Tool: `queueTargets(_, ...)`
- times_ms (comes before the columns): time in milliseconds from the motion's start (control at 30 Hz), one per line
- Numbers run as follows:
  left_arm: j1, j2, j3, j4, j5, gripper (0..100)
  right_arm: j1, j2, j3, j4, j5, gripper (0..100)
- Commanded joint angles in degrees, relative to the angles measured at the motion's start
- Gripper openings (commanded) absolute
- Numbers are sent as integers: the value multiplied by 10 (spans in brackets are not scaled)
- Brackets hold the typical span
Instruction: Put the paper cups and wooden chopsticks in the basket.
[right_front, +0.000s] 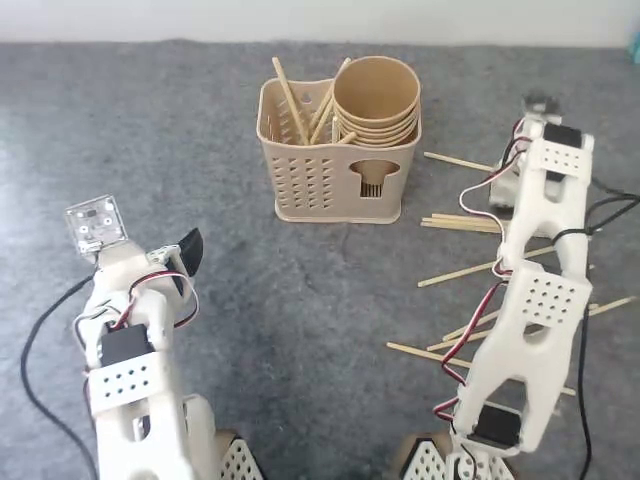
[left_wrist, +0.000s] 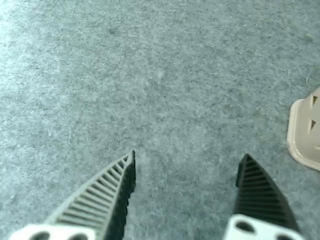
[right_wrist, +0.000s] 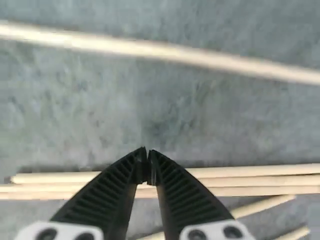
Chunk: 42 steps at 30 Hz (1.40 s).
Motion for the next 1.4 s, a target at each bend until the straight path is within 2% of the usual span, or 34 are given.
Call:
queueTargets(0,-2,4,-5,-15,-4,308,11,-1,-98,-18,-44,9)
queueTargets(367,-2,4,-5,-15,-4,308,7,113,-127,-299,-110,9)
queueTargets(500,-2,4,-5,-17,-4,308,7,150,-128,-308,-110,9)
queueTargets(600,-2,4,-5,-17,-4,308,7,154,-130,-260,-103,9)
queueTargets(733,-2,4,-5,-17,-4,308,5,153,-132,-161,-34,9)
queueTargets(1067,-2,4,-5,-16,-4,308,3,156,-295,204,66,9)
queueTargets(1200,-3,4,-5,-15,-4,308,26,145,-270,206,72,9)
queueTargets(1367,-3,4,-5,-15,-4,308,48,95,-160,206,103,9)
